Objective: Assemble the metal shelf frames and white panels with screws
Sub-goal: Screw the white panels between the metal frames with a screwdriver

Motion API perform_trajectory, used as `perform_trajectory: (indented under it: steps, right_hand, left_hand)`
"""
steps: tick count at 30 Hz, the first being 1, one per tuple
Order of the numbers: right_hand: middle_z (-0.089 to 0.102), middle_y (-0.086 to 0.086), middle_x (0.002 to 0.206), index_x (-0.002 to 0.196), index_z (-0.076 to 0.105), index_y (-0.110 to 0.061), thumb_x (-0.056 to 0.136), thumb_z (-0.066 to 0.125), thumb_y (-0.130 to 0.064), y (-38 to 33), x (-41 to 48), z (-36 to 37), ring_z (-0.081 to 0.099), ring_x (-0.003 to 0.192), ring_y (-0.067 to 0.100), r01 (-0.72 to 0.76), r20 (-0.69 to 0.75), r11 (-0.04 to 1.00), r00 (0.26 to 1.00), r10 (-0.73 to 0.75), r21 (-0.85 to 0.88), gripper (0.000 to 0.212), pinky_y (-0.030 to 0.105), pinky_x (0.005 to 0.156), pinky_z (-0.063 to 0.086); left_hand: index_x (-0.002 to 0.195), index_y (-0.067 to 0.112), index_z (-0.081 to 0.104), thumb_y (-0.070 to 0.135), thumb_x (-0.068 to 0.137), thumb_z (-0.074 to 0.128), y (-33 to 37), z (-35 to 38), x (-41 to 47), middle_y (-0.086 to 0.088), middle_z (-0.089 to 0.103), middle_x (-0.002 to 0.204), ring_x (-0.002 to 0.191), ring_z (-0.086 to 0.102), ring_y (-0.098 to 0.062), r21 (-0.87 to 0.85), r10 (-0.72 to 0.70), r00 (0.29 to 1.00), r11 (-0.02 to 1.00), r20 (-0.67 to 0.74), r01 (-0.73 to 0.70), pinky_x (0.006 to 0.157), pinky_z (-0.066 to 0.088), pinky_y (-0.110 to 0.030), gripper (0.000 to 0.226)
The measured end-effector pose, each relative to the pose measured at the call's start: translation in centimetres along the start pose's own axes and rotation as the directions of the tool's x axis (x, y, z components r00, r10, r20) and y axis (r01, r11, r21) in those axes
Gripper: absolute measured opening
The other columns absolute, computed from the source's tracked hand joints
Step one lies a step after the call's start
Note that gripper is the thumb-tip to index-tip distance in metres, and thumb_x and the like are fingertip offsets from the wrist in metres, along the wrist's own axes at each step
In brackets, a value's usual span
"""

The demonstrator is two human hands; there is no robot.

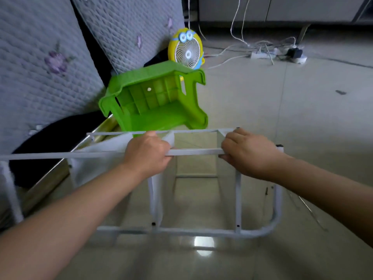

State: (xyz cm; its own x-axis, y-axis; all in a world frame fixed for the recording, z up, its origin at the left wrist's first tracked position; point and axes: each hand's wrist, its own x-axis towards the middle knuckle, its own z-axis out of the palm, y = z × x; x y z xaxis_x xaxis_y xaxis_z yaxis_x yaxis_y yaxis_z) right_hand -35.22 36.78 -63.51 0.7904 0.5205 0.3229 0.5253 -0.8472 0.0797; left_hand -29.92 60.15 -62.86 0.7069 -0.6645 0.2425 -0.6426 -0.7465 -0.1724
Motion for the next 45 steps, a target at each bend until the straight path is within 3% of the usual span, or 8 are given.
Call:
perform_trajectory:
  steps: [5,8,18,21,25,30,35,45]
  right_hand:
    - [0.055,0.007,0.096,0.065,0.032,-0.021,0.096,0.039,-0.036,1.6,4.6,-2.5,0.052,0.102,0.027,-0.149,0.297,0.981,0.949,0.106,0.124,0.036,0.033,0.079,0.039]
    - [0.035,-0.005,0.065,0.059,0.023,-0.022,0.096,0.042,-0.035,2.5,6.2,-1.7,0.050,0.091,0.029,-0.195,0.411,0.964,0.905,0.106,0.182,0.043,0.031,0.070,0.030]
    - [0.034,-0.003,0.056,0.055,0.029,-0.019,0.094,0.044,-0.041,6.5,8.3,0.6,0.040,0.070,0.021,-0.302,0.354,0.926,0.911,0.211,0.226,0.047,0.028,0.061,0.025]
    - [0.041,-0.002,0.064,0.057,0.039,-0.019,0.090,0.037,-0.057,8.7,8.2,1.4,0.045,0.080,0.022,-0.540,0.420,0.839,0.779,0.466,0.072,0.050,0.028,0.067,0.034]
    - [0.059,0.011,0.098,0.084,0.057,-0.012,0.090,0.047,-0.045,10.0,8.2,3.0,0.053,0.093,0.028,-0.729,0.389,0.682,0.645,0.658,0.055,0.035,0.029,0.072,0.038]
    - [0.050,-0.004,0.065,0.086,0.064,-0.017,0.084,0.051,-0.022,9.4,7.2,3.2,0.050,0.077,0.021,-0.753,0.245,0.640,0.656,0.714,0.150,0.014,0.027,0.066,0.035]
    - [0.051,-0.001,0.074,0.091,0.066,-0.020,0.084,0.055,-0.025,9.4,7.0,2.0,0.055,0.090,0.026,-0.710,0.222,0.679,0.704,0.675,0.188,0.013,0.029,0.071,0.033]
    - [0.063,0.008,0.101,0.098,0.063,-0.014,0.084,0.054,-0.024,8.8,8.8,4.4,0.055,0.099,0.028,-0.623,0.333,0.779,0.751,0.570,0.073,0.019,0.029,0.074,0.035]
  left_hand:
    - [0.097,0.011,0.066,0.037,0.092,0.048,-2.0,-2.7,4.8,-0.011,0.062,0.094,0.104,0.052,-0.025,0.188,-0.206,0.960,0.967,0.187,0.171,0.066,0.035,-0.029,0.032]
    - [0.100,0.013,0.064,0.031,0.093,0.046,-2.2,-2.3,6.6,-0.009,0.060,0.100,0.100,0.052,-0.026,0.266,-0.262,0.927,0.945,0.269,0.190,0.067,0.033,-0.028,0.026]
    - [0.108,0.000,0.061,0.012,0.064,0.081,-3.2,1.4,6.7,-0.022,0.061,0.106,0.101,0.057,-0.040,0.046,-0.240,0.970,0.969,-0.032,0.241,0.085,0.047,-0.047,0.050]
    - [0.137,0.005,0.033,0.028,0.084,0.061,-3.0,0.7,6.7,-0.020,0.032,0.140,0.128,0.033,-0.038,-0.049,-0.552,0.816,0.823,0.172,0.567,0.100,0.034,-0.044,0.064]
    - [0.120,0.003,0.041,0.023,0.093,0.047,-0.9,0.7,7.0,-0.019,0.046,0.126,0.115,0.046,-0.036,-0.131,-0.645,0.704,0.703,0.296,0.699,0.086,0.039,-0.038,0.035]
    - [0.099,0.003,0.052,0.029,0.097,0.042,-1.7,0.2,7.0,-0.015,0.058,0.110,0.104,0.054,-0.033,0.041,-0.551,0.716,0.804,0.429,0.593,0.075,0.039,-0.031,0.028]
    - [0.060,0.011,0.034,0.025,0.093,0.044,-0.6,-0.8,6.1,-0.005,0.043,0.071,0.073,0.044,-0.026,0.090,-0.544,0.709,0.817,0.450,0.570,0.058,0.031,-0.027,0.038]
    - [0.063,0.009,0.037,0.027,0.090,0.049,-0.3,0.8,4.0,-0.016,0.060,0.097,0.081,0.051,-0.031,0.087,-0.580,0.671,0.783,0.463,0.616,0.061,0.033,-0.027,0.035]
